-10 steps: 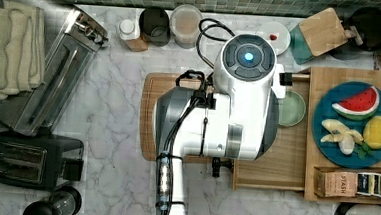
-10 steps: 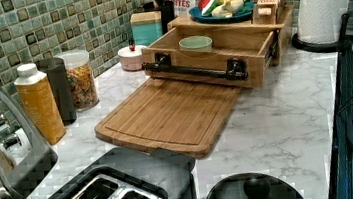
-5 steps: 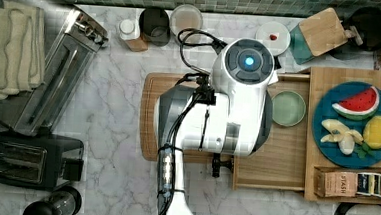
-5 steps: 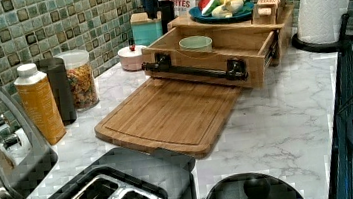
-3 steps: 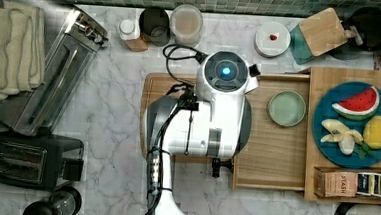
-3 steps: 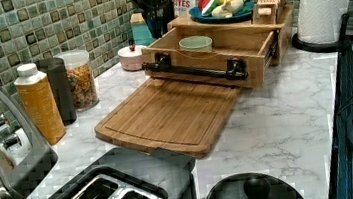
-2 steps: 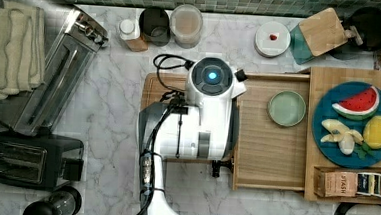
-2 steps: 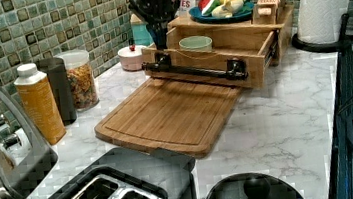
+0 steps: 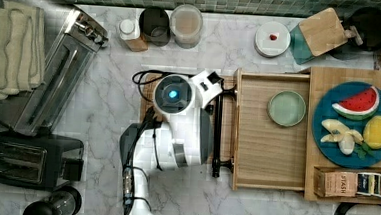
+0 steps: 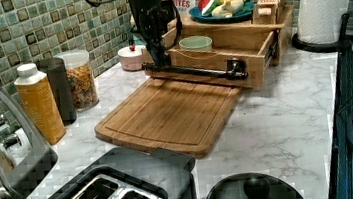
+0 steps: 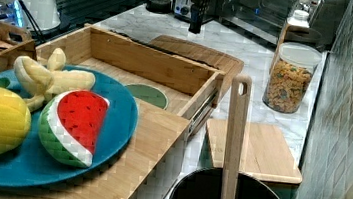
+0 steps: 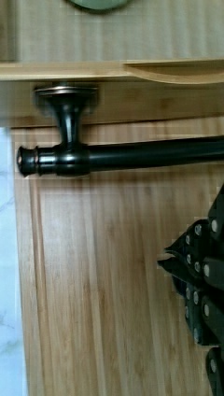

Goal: Close the drawer.

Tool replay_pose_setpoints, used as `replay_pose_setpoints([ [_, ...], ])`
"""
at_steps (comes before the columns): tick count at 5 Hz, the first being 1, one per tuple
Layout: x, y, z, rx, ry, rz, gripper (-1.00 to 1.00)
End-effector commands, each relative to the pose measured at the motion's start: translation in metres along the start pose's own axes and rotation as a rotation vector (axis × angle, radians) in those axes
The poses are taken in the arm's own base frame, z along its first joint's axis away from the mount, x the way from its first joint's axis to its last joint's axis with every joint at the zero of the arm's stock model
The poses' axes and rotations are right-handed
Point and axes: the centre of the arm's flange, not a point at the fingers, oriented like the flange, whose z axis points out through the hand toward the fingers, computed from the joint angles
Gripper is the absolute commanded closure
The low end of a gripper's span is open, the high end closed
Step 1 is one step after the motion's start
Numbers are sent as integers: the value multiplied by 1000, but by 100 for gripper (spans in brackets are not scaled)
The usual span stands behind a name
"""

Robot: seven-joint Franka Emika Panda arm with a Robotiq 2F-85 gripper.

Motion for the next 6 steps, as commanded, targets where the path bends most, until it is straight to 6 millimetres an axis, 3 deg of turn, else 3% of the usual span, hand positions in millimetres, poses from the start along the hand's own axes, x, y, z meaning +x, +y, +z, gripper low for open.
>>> replay_pose_setpoints([
  [1, -6, -40, 27, -98, 122, -80, 100],
  [3, 3, -24, 54, -79, 19, -31, 100],
  [6, -7, -2, 66, -86, 30, -48, 100],
])
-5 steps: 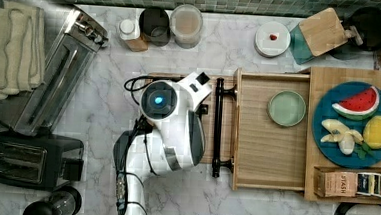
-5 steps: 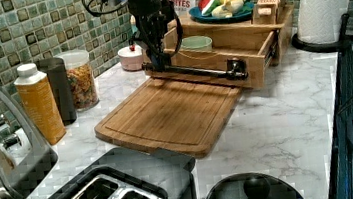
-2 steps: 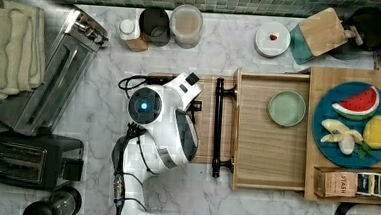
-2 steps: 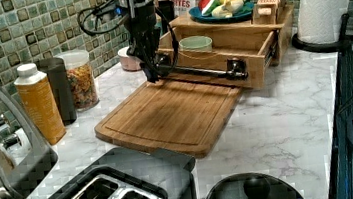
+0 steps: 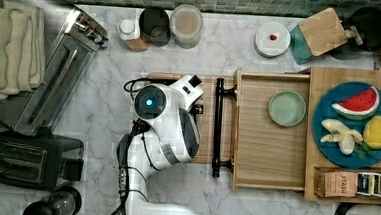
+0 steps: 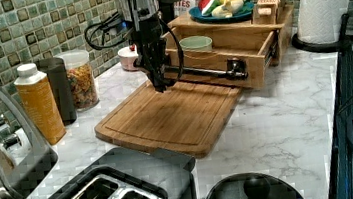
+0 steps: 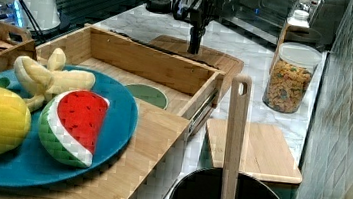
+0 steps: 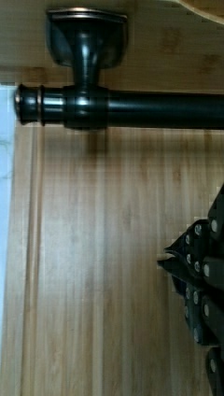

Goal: Close the drawer.

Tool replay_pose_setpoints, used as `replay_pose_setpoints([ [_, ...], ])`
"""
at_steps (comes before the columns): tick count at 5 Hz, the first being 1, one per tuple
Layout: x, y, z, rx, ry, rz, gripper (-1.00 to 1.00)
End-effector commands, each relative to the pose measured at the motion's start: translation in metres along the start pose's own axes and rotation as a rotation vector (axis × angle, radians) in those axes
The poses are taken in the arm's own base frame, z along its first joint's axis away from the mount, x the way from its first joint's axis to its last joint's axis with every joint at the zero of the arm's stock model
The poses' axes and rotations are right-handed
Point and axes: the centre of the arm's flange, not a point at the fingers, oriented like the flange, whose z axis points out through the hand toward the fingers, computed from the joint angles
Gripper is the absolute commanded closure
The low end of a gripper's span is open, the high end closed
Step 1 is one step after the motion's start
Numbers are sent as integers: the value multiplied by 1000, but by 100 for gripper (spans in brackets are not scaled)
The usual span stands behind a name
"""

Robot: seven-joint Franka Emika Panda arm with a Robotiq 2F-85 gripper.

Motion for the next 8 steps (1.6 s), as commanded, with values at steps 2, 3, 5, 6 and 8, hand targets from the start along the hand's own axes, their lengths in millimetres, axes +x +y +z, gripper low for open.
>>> replay_pose_setpoints([
  [2, -3, 79, 10, 5, -35, -37, 100],
  [3, -6, 120, 17, 32, -39, -47, 100],
  [5, -18, 213, 31, 42, -34, -19, 100],
  [6, -19, 269, 26, 48, -77, 101, 100],
  [8, -36, 355, 25, -13, -26, 160, 100],
])
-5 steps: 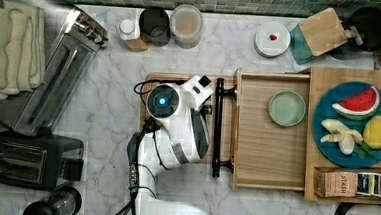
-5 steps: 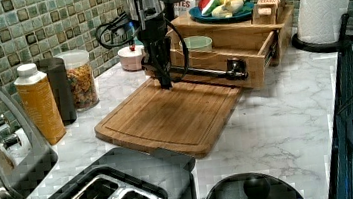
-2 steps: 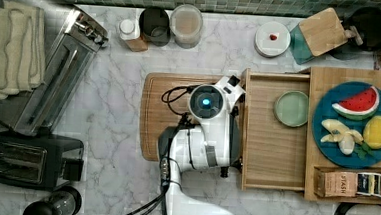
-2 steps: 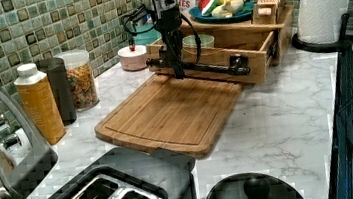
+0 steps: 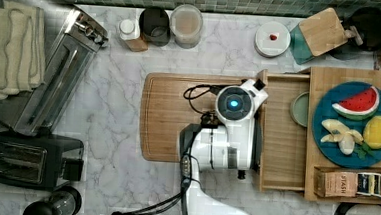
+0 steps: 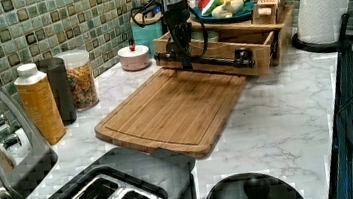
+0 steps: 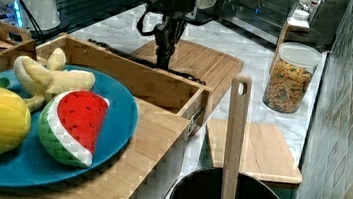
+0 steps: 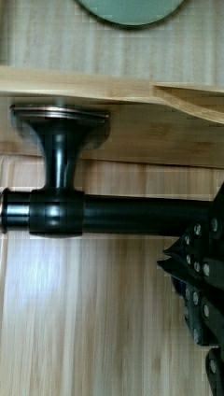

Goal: Close the drawer.

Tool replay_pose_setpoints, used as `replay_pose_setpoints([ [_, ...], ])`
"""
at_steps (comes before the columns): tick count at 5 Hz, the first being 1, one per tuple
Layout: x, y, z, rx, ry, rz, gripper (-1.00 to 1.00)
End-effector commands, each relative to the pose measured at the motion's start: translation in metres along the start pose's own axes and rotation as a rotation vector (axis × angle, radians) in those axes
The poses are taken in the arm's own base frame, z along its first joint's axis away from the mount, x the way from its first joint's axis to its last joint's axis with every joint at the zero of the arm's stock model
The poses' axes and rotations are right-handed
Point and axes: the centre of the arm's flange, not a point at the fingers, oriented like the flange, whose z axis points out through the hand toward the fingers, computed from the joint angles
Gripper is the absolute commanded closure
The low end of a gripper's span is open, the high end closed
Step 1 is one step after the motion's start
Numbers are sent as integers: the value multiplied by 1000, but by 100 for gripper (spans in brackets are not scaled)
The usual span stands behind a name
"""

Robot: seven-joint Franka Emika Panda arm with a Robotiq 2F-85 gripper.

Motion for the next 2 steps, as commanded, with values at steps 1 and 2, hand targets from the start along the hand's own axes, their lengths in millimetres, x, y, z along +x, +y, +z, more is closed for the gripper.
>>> replay_pose_setpoints([
  [1, -45, 224, -11, -59, 66, 166, 100],
  [2, -44, 256, -7, -79, 64, 129, 100],
])
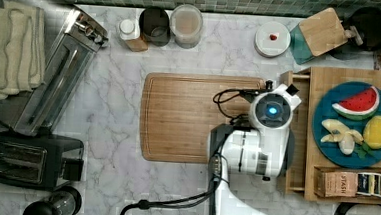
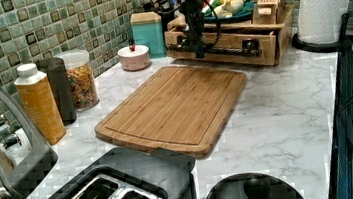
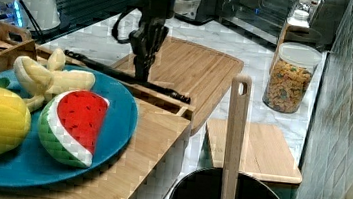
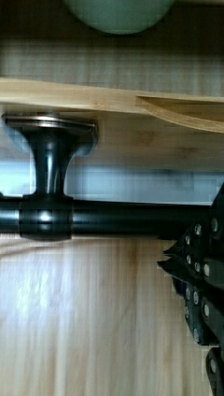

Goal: Close the drawer.

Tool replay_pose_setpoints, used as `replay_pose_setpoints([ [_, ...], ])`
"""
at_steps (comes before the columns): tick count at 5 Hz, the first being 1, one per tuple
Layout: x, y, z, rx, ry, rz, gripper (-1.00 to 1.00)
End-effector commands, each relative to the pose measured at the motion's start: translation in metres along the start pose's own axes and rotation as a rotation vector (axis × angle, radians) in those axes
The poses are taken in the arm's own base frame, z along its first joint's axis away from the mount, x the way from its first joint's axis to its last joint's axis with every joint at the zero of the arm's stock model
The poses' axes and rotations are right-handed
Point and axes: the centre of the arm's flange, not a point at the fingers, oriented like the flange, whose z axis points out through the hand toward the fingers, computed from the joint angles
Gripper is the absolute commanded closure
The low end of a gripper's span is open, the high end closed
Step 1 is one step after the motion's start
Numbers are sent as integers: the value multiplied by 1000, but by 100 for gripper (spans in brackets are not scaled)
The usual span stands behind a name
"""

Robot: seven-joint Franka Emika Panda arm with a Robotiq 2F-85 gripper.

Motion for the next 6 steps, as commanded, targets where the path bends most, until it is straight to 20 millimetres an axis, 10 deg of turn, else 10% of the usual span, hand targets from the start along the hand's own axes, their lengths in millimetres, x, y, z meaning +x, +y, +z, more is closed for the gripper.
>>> replay_pose_setpoints([
  [1, -39, 199, -2, -92, 60, 146, 100],
  [6, -50, 219, -1, -143, 51, 163, 100],
])
